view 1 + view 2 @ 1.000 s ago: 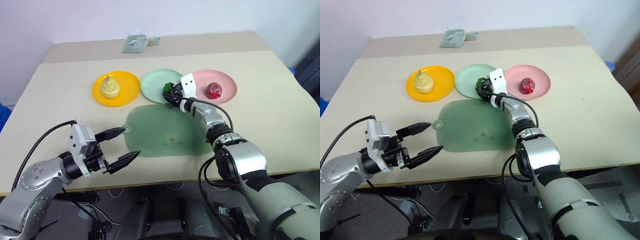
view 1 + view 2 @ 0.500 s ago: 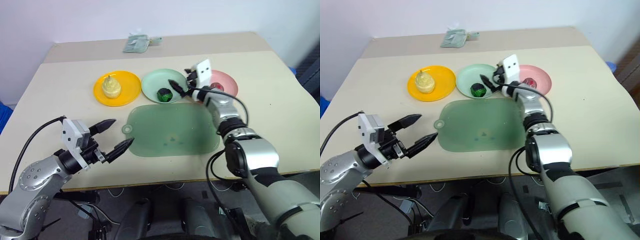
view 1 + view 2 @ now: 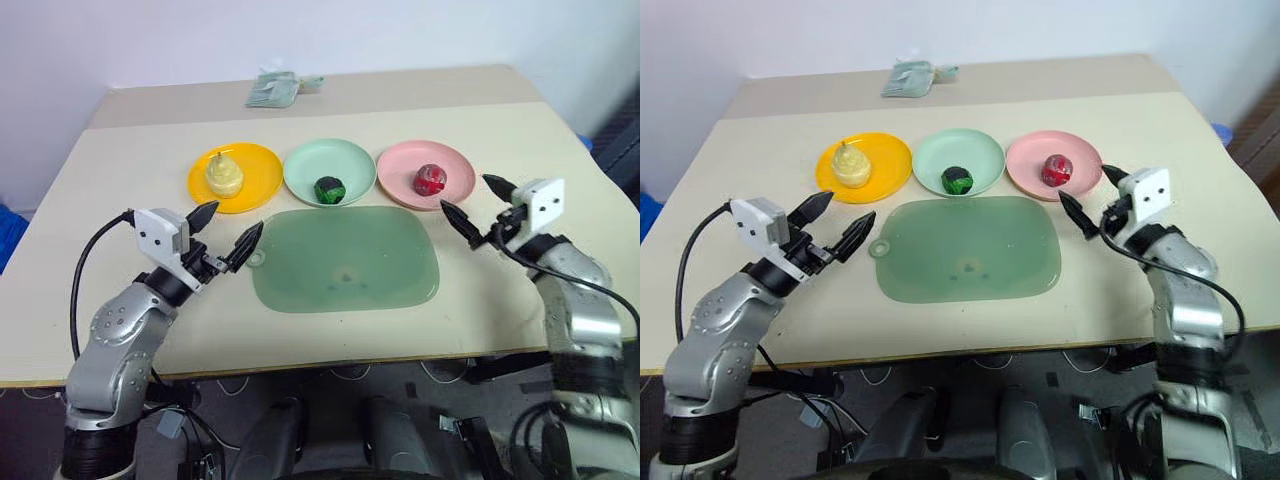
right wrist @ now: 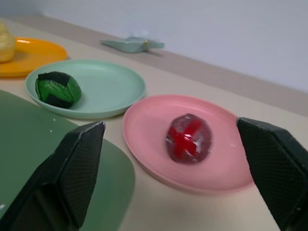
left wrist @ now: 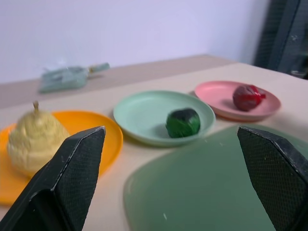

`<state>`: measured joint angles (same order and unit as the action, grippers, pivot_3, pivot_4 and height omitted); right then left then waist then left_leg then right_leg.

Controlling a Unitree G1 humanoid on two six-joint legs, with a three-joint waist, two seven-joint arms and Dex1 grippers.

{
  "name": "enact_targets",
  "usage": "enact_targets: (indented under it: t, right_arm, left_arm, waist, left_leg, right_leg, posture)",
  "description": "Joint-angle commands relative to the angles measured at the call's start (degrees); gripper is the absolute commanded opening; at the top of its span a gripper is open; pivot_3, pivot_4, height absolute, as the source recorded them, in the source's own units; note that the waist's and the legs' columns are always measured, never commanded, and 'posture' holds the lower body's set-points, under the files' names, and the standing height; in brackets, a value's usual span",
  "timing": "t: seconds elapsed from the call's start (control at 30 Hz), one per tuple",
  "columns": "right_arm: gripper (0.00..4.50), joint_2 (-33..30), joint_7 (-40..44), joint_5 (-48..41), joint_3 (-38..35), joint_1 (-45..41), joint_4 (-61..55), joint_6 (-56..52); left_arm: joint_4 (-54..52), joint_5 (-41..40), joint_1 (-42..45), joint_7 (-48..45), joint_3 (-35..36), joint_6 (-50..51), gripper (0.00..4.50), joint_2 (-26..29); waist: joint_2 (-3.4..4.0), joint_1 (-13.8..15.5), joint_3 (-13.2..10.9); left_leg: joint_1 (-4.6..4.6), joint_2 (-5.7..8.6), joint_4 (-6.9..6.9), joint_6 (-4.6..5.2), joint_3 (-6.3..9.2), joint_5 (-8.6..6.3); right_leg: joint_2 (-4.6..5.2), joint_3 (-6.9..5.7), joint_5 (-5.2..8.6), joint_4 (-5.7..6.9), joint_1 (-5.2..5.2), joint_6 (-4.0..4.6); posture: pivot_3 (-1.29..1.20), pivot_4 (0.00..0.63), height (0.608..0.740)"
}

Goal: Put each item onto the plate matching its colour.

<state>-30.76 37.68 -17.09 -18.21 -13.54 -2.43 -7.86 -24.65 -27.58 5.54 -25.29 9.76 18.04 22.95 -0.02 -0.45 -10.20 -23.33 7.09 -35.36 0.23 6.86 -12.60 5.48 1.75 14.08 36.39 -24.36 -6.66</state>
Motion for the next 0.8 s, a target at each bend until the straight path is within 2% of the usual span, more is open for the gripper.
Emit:
enact_targets:
  t: [0.03, 0.23, 0.37, 0.57, 0.8]
  right_arm:
    - [4.47, -1.2, -0.7, -2.8, -2.7, 7.8, -11.5, -3.7]
    - [4.47, -3.2, 0.3, -6.6, -5.9, 17.6, -20.2, -8.2]
    - [4.47, -4.7, 1.7, -7.9, -8.6, 21.5, -21.1, -8.3]
    - [4.47, -6.6, 4.7, -9.4, -13.0, 24.8, -18.7, -7.0]
    - [4.47, -8.8, 6.0, -7.9, -13.5, 24.1, -14.0, -5.7]
  left_arm:
    - [1.2, 0.7, 0.2, -4.6, -0.5, -2.9, 4.5, 1.9]
    - [1.7, -2.9, -4.1, -15.6, 1.7, -2.9, 4.5, 8.2]
    - [1.0, -4.8, -8.5, -19.8, 4.2, -2.7, 4.5, 10.6]
    - [-0.4, -8.0, -20.4, -26.9, 11.7, -2.3, 4.5, 15.9]
    - [-0.2, -7.6, -22.1, -26.3, 13.4, -2.6, 4.5, 15.4]
  waist:
    - [-0.02, 0.1, 0.0]
    - [-0.01, -0.1, 0.0]
    - [-0.02, 0.0, 0.0]
    - [-0.02, 0.0, 0.0]
    - [-0.04, 1.4, 0.0]
  left_leg:
    - [-0.01, 0.0, 0.0, 0.0, -0.01, 0.0]
    - [0.01, 0.0, -0.02, 0.11, -0.09, -0.07]
    - [0.01, -0.01, -0.02, 0.14, -0.09, -0.09]
    - [0.0, -0.02, -0.03, 0.21, -0.1, -0.13]
    - [0.01, -0.04, -0.35, 0.34, -0.11, -0.22]
  right_leg:
    - [0.0, 0.0, 0.0, -0.01, 0.0, 0.0]
    - [0.02, 0.06, 0.0, -0.05, 0.02, -0.01]
    - [0.04, 0.06, 0.01, -0.08, 0.05, 0.0]
    - [0.06, 0.06, 0.02, -0.16, 0.08, 0.01]
    - [0.08, 0.0, 0.14, -0.24, 0.33, 0.2]
  posture:
    - [0.0, 0.15, 0.74]
    - [0.0, 0.15, 0.74]
    - [0.0, 0.15, 0.74]
    - [0.0, 0.15, 0.74]
    - [0.0, 0.15, 0.74]
